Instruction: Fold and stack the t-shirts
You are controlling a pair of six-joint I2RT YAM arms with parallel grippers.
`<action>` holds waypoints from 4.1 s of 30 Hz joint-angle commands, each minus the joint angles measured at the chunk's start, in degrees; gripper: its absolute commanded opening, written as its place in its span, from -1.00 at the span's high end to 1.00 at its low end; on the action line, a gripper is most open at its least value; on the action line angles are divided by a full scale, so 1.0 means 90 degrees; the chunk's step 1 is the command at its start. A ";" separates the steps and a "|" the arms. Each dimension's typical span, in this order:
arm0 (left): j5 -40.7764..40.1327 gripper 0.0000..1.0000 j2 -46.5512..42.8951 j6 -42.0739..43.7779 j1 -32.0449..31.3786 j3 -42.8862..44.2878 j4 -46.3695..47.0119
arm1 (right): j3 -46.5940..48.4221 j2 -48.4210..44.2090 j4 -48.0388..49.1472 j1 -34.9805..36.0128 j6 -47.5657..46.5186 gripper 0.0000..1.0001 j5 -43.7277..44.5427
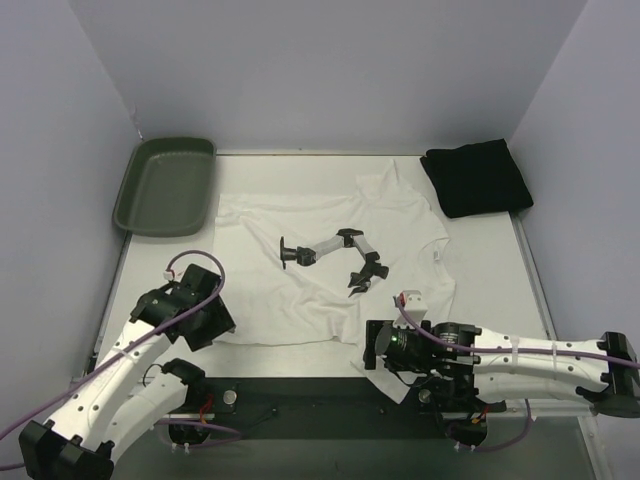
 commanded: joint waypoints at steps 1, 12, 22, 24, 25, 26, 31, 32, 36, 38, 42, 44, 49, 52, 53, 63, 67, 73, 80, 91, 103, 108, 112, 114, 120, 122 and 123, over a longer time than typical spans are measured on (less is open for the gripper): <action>-0.0472 -0.31 0.0239 -0.0372 -0.0033 0.0274 -0.0886 | 0.0062 -0.0271 -0.0015 0.0107 -0.0114 -0.93 0.0528; -0.0910 -0.31 0.1226 -0.1632 -0.0014 -0.0059 -0.0536 | -0.0388 -0.1052 0.0600 0.0136 -0.0758 -0.95 0.0411; -0.1009 -0.25 0.1568 -0.1575 0.0835 -0.0634 0.1025 | -0.0720 -0.1737 0.0590 0.0098 -0.0973 -0.96 0.0245; -0.0989 -0.22 0.1558 -0.1486 0.1147 -0.0761 0.1212 | -0.0749 -0.1766 0.0551 0.0098 -0.0964 -0.96 0.0226; -0.0960 -0.22 0.1529 -0.1389 0.1226 -0.0801 0.1377 | -0.0778 -0.1766 0.0551 0.0098 -0.0954 -0.96 0.0226; -0.0950 -0.19 0.1519 -0.1359 0.1284 -0.0840 0.1437 | -0.0788 -0.1785 0.0542 0.0088 -0.0944 -0.96 0.0206; -0.0863 -0.18 0.1578 -0.1174 0.1539 -0.0908 0.1593 | -0.0808 -0.1815 0.0522 0.0078 -0.0885 -0.96 0.0206; -0.0843 -0.18 0.1597 -0.1154 0.1558 -0.0918 0.1623 | -0.0788 -0.1805 0.0522 0.0078 -0.0876 -0.96 0.0216; -0.0794 0.01 0.1685 -0.1125 0.1568 -0.1045 0.1779 | -0.0720 -0.1756 0.0502 0.0088 -0.0856 -0.96 0.0245; -0.0745 0.13 0.1685 -0.1125 0.1568 -0.1113 0.1828 | -0.0710 -0.1737 0.0464 0.0078 -0.0827 -0.96 0.0216; -0.0687 0.19 0.1636 -0.1105 0.1578 -0.1152 0.1848 | -0.0710 -0.1756 0.0395 0.0088 -0.0759 -0.96 0.0216; -0.0619 0.21 0.1578 -0.1115 0.1578 -0.1221 0.1809 | -0.0710 -0.1776 0.0385 0.0088 -0.0729 -0.96 0.0226; -0.0511 0.36 0.1286 -0.1174 0.1578 -0.1406 0.1858 | -0.0691 -0.1766 0.0366 0.0098 -0.0680 -0.96 0.0216; -0.0491 0.52 0.1275 -0.1183 0.1578 -0.1397 0.1838 | -0.0681 -0.1737 0.0307 0.0097 -0.0641 -0.95 0.0216; -0.0491 0.61 0.1275 -0.1183 0.1568 -0.1397 0.1838 | -0.0681 -0.1737 0.0297 0.0098 -0.0622 -0.95 0.0216; -0.0345 1.00 0.0943 -0.1047 0.1578 -0.1095 0.1819 | -0.0759 -0.1542 0.0219 0.0078 -0.0349 -0.95 0.0158; -0.0316 1.00 0.0787 -0.0833 0.1598 -0.0724 0.1809 | -0.0896 -0.1395 0.0229 0.0088 -0.0134 -0.93 -0.0096; -0.0071 1.00 0.0679 -0.0481 0.1637 -0.0440 0.2092 | -0.1333 -0.1229 0.0229 0.0214 0.0315 -0.89 -0.0711; 0.0075 1.00 0.0474 -0.0178 0.1676 -0.0518 0.2443 | -0.1658 -0.1571 0.0024 0.0410 0.0892 -0.86 -0.1044; 0.0553 1.00 0.0543 0.0106 0.1822 -0.0801 0.3010 | -0.1023 -0.0810 -0.0737 0.0654 0.0999 -0.82 -0.1288; 0.1168 1.00 0.0543 0.0389 0.2193 -0.1084 0.3322 | -0.0915 0.0195 -0.0465 0.0888 0.1253 -0.73 -0.1191; 0.1276 1.00 0.0562 0.0554 0.2339 -0.1123 0.3342 | -0.0837 0.0772 0.0120 0.0889 0.1234 -0.65 -0.1161; 0.1432 1.00 0.0533 0.0691 0.2525 -0.1162 0.3313 | -0.0720 0.1182 0.0258 0.0898 0.1253 -0.46 -0.1161; 0.1491 1.00 0.0494 0.0730 0.2623 -0.1182 0.3322 | -0.0642 0.1251 0.0268 0.0918 0.1263 -0.28 -0.1161; 0.1628 1.00 0.0543 0.0770 0.2740 -0.1182 0.3381 | -0.0729 0.1213 0.0190 0.1113 0.1536 0.22 -0.1181; 0.1647 1.00 0.0552 0.0770 0.2769 -0.1192 0.3429 | -0.0798 0.1144 0.0170 0.1113 0.1614 0.35 -0.1171; 0.1657 1.00 0.0562 0.0770 0.2789 -0.1201 0.3440 | -0.0808 0.1125 0.0141 0.1142 0.1663 0.55 -0.1161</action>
